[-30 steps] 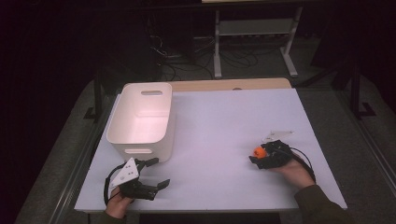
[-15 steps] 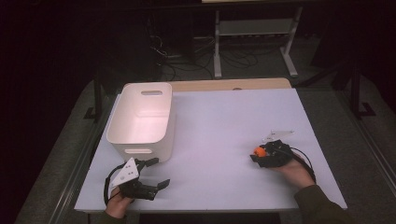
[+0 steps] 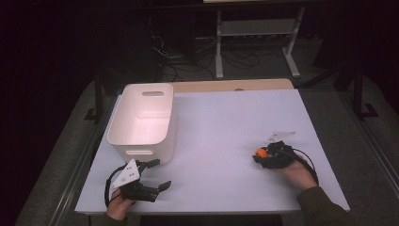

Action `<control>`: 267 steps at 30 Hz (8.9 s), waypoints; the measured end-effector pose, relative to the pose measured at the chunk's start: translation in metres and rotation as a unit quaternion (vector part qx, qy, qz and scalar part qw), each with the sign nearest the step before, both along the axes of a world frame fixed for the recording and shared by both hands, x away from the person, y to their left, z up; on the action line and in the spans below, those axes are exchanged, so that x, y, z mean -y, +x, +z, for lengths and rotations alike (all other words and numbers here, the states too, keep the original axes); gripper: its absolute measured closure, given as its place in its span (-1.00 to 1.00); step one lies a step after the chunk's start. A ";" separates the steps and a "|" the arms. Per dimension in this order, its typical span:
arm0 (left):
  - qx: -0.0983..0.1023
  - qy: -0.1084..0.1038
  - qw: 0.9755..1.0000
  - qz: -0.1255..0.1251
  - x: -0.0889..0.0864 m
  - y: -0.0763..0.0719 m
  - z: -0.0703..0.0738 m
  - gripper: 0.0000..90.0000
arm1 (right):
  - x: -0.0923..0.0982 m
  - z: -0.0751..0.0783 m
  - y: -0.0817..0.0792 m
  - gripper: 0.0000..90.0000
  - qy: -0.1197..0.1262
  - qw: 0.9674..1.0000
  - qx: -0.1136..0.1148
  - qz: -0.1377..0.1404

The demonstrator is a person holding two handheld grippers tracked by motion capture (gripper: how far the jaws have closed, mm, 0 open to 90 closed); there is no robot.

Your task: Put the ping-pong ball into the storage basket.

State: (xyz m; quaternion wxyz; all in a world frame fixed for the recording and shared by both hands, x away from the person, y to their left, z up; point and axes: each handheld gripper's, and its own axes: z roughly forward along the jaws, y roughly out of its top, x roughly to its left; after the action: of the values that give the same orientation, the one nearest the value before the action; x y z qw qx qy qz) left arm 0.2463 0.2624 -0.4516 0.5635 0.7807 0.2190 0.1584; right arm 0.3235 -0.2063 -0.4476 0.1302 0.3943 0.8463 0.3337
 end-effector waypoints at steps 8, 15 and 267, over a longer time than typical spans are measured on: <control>0.000 0.000 1.000 0.000 0.000 0.000 0.000 -0.69 | 0.002 0.003 0.000 0.10 0.005 1.000 0.001 -0.002; 0.000 0.001 1.000 0.000 0.000 0.000 0.000 -0.69 | 0.002 0.006 -0.001 0.10 0.014 1.000 0.003 0.001; 0.003 0.006 1.000 0.000 0.001 -0.001 0.000 -0.69 | -0.181 0.094 0.025 0.10 0.045 0.972 0.024 0.230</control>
State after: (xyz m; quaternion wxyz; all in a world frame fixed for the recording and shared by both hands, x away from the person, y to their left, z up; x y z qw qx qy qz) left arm 0.2458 0.2616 -0.4514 0.5596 0.7834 0.2165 0.1617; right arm 0.3481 -0.0252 -0.3536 0.0524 0.1867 0.8951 0.4014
